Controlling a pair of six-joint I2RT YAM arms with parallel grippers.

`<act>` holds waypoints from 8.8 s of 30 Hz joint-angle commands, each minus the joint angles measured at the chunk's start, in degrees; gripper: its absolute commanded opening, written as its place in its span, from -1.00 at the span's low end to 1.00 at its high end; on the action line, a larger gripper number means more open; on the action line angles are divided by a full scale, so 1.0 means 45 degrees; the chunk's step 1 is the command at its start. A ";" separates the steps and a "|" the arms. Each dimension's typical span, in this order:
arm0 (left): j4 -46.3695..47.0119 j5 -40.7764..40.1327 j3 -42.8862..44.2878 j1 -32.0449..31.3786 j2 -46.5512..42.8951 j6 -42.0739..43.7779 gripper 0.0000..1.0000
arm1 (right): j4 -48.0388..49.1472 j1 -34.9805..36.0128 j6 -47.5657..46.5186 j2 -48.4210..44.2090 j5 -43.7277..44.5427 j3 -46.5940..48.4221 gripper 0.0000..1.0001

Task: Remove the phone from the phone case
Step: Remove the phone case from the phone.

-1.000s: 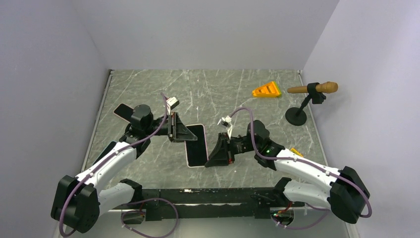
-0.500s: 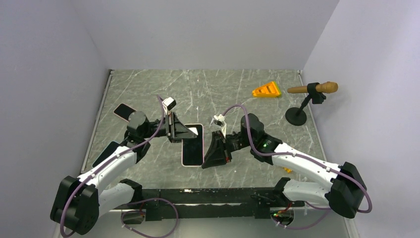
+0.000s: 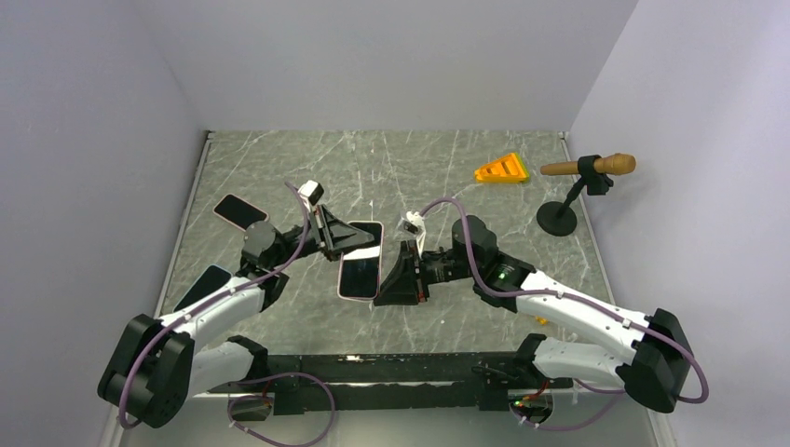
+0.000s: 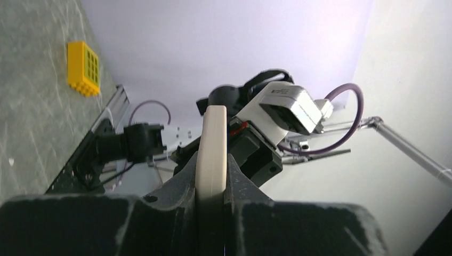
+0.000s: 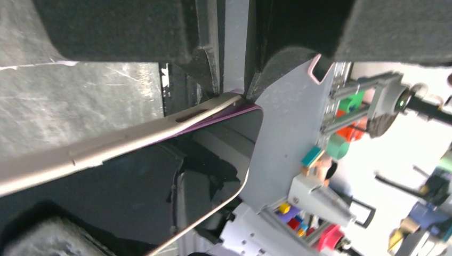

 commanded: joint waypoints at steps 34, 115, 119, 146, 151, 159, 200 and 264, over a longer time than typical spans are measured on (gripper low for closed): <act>-0.6147 -0.7021 -0.1117 -0.0574 -0.5610 0.4363 -1.00 | 0.0328 -0.0158 0.8611 -0.1995 0.4703 -0.0974 -0.10; -0.0288 -0.5306 -0.1935 -0.0761 -0.4341 0.0652 -1.00 | 0.1387 0.0753 0.8633 0.1119 0.5981 -0.0937 -0.33; -0.1474 -0.5621 -0.1746 -0.0817 -0.5064 0.0768 -1.00 | 0.1154 0.0753 0.8538 0.1046 0.6314 -0.1073 -0.29; -0.1533 -0.3400 -0.2212 -0.1131 -0.3957 0.1451 -0.92 | 0.9571 0.0576 1.2105 0.4173 0.5433 -0.1447 -1.00; -0.5005 -0.3008 -0.1483 -0.0969 -0.4108 0.3110 0.56 | 0.8566 0.0262 1.1737 0.3034 0.6002 -0.2196 -1.00; -1.2186 -0.5826 -0.0382 -0.0994 -0.7304 0.6309 0.99 | 0.7338 -0.1954 1.1861 0.0539 0.4962 -0.4269 -1.00; -0.6923 -0.6626 -0.0472 -0.3818 -0.3612 0.6517 -0.35 | 0.8560 -0.3019 1.2711 -0.0815 0.3724 -0.5068 -1.00; -0.5353 -0.6287 -0.0574 -0.3826 -0.3974 0.8417 -0.36 | 1.0123 -0.2475 1.3985 0.0100 0.3684 -0.4560 -1.00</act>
